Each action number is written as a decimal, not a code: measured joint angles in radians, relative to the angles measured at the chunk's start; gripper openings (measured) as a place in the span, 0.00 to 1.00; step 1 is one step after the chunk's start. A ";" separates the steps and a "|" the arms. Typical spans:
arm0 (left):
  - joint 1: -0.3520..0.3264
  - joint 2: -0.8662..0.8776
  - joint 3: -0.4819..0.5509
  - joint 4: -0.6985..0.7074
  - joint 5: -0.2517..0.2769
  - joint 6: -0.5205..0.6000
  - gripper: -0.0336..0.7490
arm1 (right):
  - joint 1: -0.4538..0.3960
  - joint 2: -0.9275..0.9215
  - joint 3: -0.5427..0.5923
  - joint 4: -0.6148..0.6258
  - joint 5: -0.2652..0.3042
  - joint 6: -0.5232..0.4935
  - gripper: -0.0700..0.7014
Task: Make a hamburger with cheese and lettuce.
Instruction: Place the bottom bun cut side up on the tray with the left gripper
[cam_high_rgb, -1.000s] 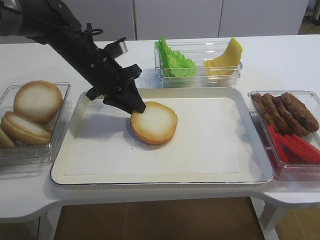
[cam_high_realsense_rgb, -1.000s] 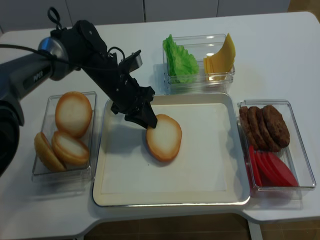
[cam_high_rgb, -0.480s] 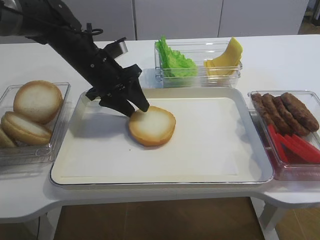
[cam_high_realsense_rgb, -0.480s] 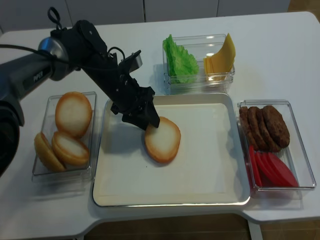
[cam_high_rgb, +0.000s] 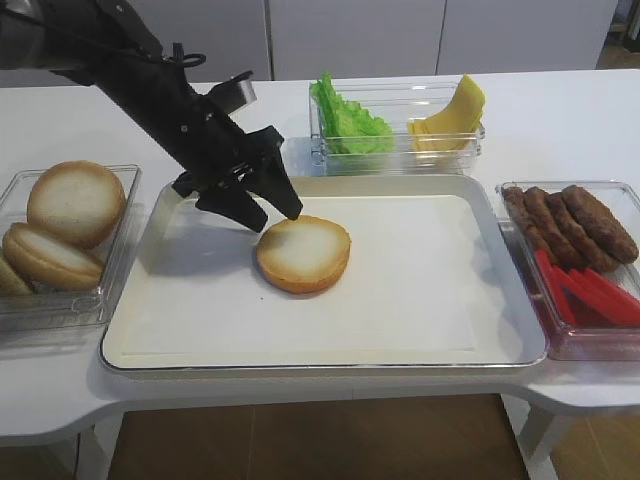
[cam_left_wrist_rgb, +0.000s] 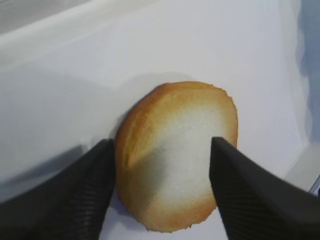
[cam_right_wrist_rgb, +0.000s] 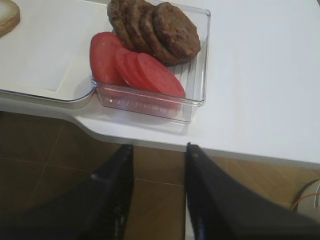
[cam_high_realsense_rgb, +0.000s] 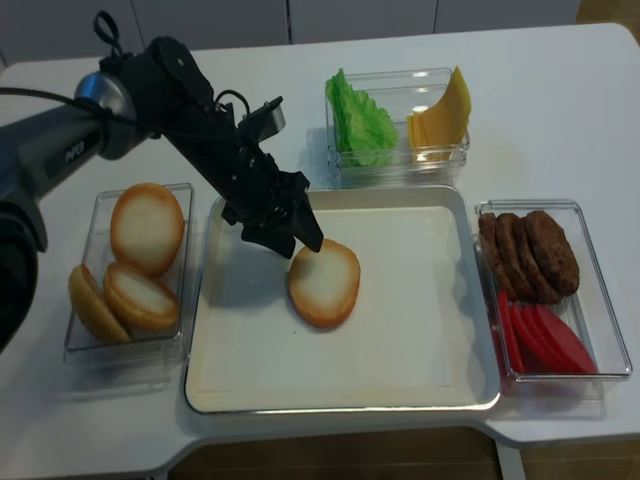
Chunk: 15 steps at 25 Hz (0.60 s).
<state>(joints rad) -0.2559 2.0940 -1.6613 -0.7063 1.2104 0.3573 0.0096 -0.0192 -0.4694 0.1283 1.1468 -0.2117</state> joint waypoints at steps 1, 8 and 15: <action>0.000 0.000 -0.002 0.000 0.000 0.004 0.61 | 0.000 0.000 0.000 0.000 0.000 0.000 0.45; 0.000 -0.023 -0.002 0.000 0.000 0.009 0.48 | 0.000 0.000 0.000 0.000 0.000 0.000 0.45; 0.000 -0.091 -0.002 0.004 0.000 0.038 0.41 | 0.000 0.000 0.000 0.000 0.000 0.000 0.45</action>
<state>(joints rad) -0.2559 2.0034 -1.6630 -0.7025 1.2104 0.3953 0.0096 -0.0192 -0.4694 0.1283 1.1468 -0.2117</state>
